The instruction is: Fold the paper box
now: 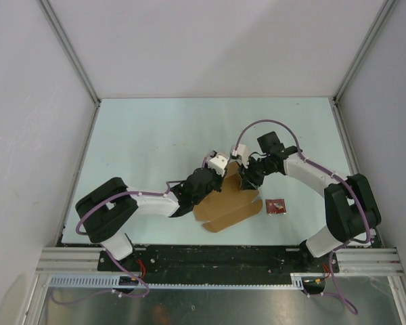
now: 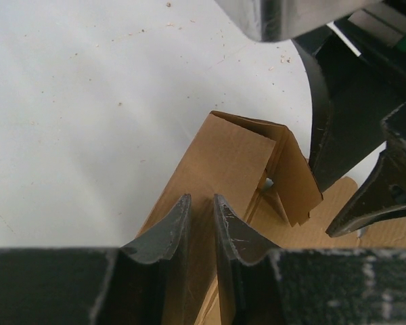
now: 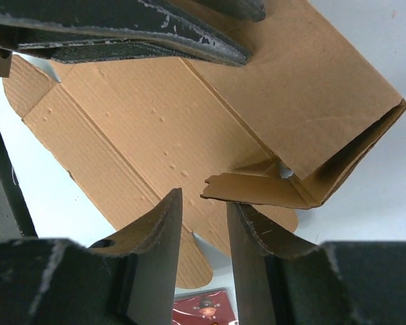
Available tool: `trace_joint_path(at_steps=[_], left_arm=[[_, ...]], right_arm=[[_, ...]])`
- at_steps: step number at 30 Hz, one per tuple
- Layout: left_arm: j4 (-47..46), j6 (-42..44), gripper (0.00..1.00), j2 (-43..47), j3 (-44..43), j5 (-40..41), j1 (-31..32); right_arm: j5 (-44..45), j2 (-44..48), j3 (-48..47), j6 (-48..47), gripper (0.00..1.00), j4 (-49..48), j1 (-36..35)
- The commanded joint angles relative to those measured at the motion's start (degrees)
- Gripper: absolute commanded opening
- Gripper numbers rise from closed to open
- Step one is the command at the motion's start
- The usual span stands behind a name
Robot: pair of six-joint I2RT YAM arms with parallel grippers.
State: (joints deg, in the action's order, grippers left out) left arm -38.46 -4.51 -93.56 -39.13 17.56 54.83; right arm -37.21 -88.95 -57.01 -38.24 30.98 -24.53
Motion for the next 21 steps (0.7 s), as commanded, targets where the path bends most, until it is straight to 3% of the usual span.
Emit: trace_joint_path(at_steps=[1, 21], left_arm=[[0.84, 0.03, 0.24, -0.84, -1.29, -1.39, -0.34], [0.84, -0.76, 0.24, -1.80, -1.12, -1.57, -0.34]], right_arm=[[-1.98, -1.40, -0.03, -1.14, 0.37, -2.68, -0.42], [-5.24, -4.48, -0.03, -1.22, 0.40, -8.22, -1.39]])
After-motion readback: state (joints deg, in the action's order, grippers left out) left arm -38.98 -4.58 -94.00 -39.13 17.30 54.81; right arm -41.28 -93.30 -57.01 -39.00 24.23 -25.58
